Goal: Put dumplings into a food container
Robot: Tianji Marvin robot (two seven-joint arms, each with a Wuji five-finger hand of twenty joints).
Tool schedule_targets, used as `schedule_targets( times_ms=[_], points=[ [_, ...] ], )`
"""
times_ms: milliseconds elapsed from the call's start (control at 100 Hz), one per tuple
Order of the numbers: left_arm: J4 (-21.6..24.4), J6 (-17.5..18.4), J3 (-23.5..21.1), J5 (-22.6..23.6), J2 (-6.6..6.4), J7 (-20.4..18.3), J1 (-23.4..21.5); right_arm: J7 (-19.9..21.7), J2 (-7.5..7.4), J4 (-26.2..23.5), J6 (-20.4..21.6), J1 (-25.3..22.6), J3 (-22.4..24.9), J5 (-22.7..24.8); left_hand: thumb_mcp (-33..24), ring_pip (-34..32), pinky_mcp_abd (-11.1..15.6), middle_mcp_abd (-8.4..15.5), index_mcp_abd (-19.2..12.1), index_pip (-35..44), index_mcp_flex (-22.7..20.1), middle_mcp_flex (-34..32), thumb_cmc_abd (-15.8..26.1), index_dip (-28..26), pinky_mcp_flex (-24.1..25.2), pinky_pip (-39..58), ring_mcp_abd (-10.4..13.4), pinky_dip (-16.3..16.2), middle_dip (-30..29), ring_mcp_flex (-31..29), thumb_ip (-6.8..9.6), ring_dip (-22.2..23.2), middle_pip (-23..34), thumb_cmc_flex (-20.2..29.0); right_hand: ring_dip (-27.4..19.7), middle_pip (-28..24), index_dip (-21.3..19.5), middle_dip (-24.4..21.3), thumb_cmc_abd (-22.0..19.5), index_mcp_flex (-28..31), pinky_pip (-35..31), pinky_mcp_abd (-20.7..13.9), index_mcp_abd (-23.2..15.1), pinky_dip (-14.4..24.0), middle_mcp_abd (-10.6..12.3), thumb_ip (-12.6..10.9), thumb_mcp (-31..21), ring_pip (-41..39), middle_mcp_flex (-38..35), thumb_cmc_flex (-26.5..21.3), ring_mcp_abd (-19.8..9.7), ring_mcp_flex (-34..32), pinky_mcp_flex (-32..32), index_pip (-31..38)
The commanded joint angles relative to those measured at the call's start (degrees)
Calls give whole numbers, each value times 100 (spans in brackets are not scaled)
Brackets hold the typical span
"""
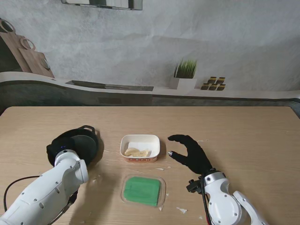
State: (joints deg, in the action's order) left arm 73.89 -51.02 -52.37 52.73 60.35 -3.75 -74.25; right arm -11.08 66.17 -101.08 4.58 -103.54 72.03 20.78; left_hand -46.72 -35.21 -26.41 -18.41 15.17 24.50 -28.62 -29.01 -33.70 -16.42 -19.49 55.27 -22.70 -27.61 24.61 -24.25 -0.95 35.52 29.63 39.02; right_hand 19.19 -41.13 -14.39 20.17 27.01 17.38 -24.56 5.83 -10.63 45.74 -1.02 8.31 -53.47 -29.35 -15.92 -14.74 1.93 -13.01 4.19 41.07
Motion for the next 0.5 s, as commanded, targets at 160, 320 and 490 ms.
schedule_targets(
  times_ms=[160, 320, 490],
  points=[
    [-103, 121, -2, -119, 144, 19, -58, 51, 40, -23, 7, -27, -27, 21, -298, -284, 135, 307, -19, 322, 49, 269, -503, -205, -286, 84, 219, 57, 457, 100, -169, 79, 441, 367, 68, -145, 16, 47, 3, 26, -107, -4, -195, 165, -35, -151, -113, -111, -57, 61, 5, -68, 67, 10],
    [-248, 282, -8, -132, 195, 262, -95, 56, 40, -24, -21, -25, -44, 23, -647, -671, 730, 505, -227, 695, -45, 210, -771, -391, -645, 434, 378, 26, 804, -42, -259, 346, 724, 668, 74, -154, 15, 50, 24, 35, -116, 5, -198, 177, -34, -150, -116, -123, -61, 48, 15, -71, 78, 12],
    [-316, 462, -22, -80, 210, 389, -122, 59, 38, -16, -30, -14, -56, 35, -971, -1155, 1518, 709, -457, 1180, -232, 118, -1040, -637, -1105, 871, 630, 83, 1206, -305, -319, 756, 1052, 1133, 78, -155, 15, 50, 32, 20, -123, 4, -201, 190, -29, -149, -119, -131, -44, 37, 8, -67, 85, 10]
  ],
)
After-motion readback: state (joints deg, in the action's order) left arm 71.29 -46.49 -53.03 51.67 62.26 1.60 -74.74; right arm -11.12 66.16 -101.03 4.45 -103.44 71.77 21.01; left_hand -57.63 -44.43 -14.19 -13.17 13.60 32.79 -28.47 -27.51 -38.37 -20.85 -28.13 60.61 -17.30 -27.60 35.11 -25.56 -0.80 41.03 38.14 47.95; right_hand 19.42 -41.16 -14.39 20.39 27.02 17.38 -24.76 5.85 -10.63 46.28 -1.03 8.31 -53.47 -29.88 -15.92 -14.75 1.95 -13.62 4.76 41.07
